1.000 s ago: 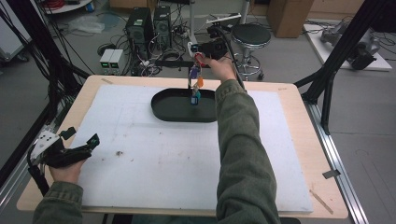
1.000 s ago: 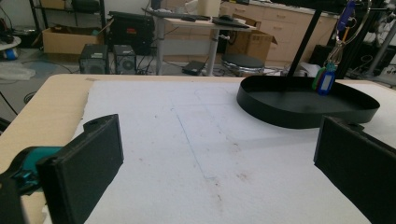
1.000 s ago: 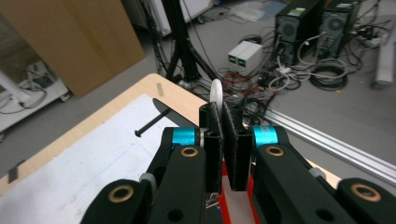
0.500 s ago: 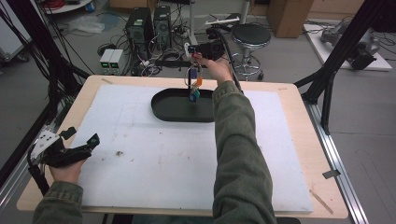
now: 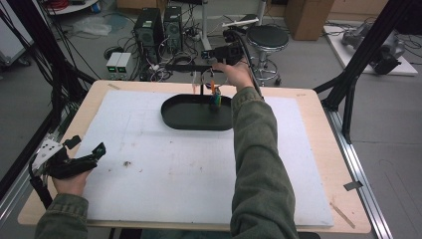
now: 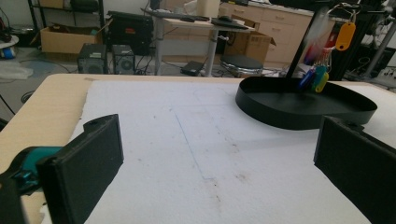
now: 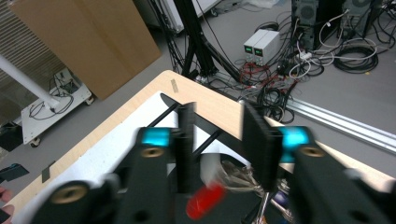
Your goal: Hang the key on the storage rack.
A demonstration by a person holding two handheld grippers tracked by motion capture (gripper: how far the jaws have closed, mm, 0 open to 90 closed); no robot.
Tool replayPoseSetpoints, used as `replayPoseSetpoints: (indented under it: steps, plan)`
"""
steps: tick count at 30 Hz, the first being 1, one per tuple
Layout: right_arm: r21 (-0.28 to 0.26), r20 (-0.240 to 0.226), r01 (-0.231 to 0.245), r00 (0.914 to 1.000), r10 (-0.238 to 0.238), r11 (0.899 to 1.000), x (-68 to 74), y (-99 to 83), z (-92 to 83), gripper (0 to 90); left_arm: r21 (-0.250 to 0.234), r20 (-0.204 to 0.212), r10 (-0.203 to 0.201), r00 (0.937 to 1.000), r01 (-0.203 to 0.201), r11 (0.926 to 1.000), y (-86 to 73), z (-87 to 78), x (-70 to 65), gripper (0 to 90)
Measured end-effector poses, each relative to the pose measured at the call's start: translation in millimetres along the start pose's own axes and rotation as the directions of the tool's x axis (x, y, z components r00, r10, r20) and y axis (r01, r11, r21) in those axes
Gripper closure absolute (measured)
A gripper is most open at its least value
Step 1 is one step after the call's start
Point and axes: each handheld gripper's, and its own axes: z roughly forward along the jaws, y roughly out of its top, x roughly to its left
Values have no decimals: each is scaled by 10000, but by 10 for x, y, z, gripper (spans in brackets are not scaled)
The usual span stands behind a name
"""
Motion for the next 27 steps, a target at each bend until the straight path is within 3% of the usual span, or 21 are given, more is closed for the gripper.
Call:
replayPoseSetpoints:
  steps: [8,11,15,20,22,24,27]
  plan:
    - [19,110,175,9998,-175,9998,30,-37,-167,168,8,4,-5,10000,5,10000,-2,8,-3,18]
    - [-30,-165,139,9998,-139,9999,40,-71,-241,16,-9,-4,-13,10000,13,10000,-2,12,-7,18]
    - [140,-415,228,9989,-222,9996,72,-134,-333,4,-5,7,-2,10000,2,10000,0,10,-4,18]
    - [-36,252,533,9983,-532,9986,106,-227,-483,4,-31,2,-52,10000,52,10000,0,10,-5,18]
    - [68,276,539,9982,-541,9985,120,-268,-532,4,-43,5,-73,10000,73,10000,0,10,-7,18]
    - [418,504,834,9951,-855,9956,152,-300,-573,4,-71,21,-76,10000,76,9999,2,7,-8,19]
    - [463,727,1198,9897,-1230,9917,227,-324,-667,4,-75,125,-317,9994,318,9995,6,0,8,18]
